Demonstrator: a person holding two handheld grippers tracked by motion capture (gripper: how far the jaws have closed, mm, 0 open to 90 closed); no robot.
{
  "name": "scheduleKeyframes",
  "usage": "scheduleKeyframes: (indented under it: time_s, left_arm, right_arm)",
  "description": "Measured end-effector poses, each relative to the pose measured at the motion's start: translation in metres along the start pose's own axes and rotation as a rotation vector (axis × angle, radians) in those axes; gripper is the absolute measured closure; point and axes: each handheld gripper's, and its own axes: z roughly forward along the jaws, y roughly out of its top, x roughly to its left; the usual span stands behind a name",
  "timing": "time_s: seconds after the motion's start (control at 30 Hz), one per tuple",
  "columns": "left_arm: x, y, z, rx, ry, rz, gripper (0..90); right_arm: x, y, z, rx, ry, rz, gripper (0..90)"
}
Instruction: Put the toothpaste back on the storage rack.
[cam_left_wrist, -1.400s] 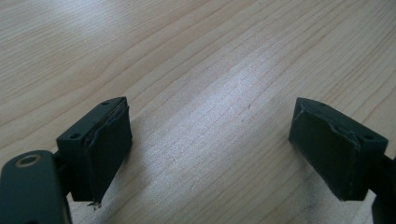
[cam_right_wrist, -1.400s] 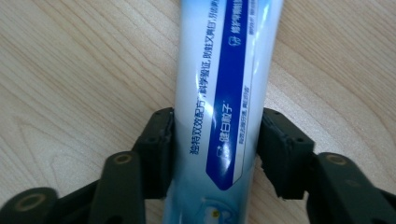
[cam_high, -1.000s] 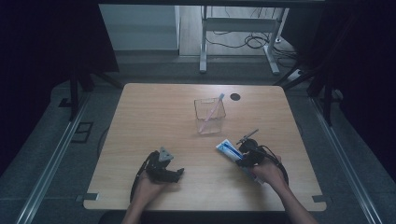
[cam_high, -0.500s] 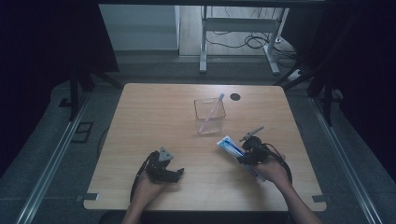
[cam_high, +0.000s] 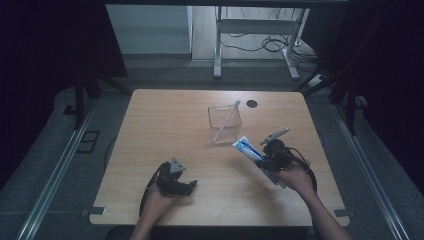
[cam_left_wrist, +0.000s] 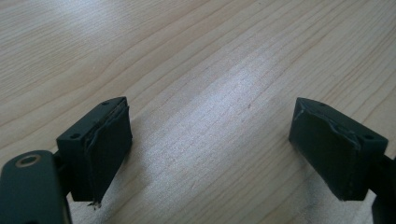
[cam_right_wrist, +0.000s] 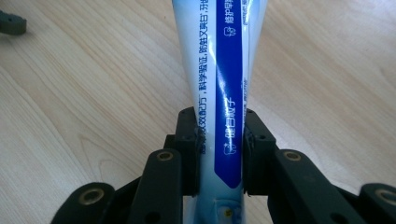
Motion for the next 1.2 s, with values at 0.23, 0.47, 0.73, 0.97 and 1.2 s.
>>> scheduleKeyframes:
  time_s: [0.23,0.47,0.73,0.97,1.2]
  left_arm:
    - [0.0,0.0,0.0,0.0,0.001,0.002,13.2]
    - [0.0,0.0,0.0,0.001,0.001,0.003,13.2]
    - [0.0,0.0,0.0,0.0,0.001,0.003,13.2]
    - [0.0,0.0,0.0,0.0,0.001,0.002,13.2]
    - [0.0,0.0,0.0,0.0,0.001,0.002,13.2]
  right_arm:
    - [-0.001,0.009,-0.009,-0.022,-0.009,-0.011,72.2]
    - [-0.004,0.02,-0.015,-0.054,0.006,0.002,72.2]
    - [-0.008,0.036,-0.021,-0.099,0.019,0.011,72.2]
    - [-0.01,0.051,-0.025,-0.131,0.014,0.004,72.2]
    - [-0.012,0.06,-0.027,-0.15,0.012,0.003,72.3]
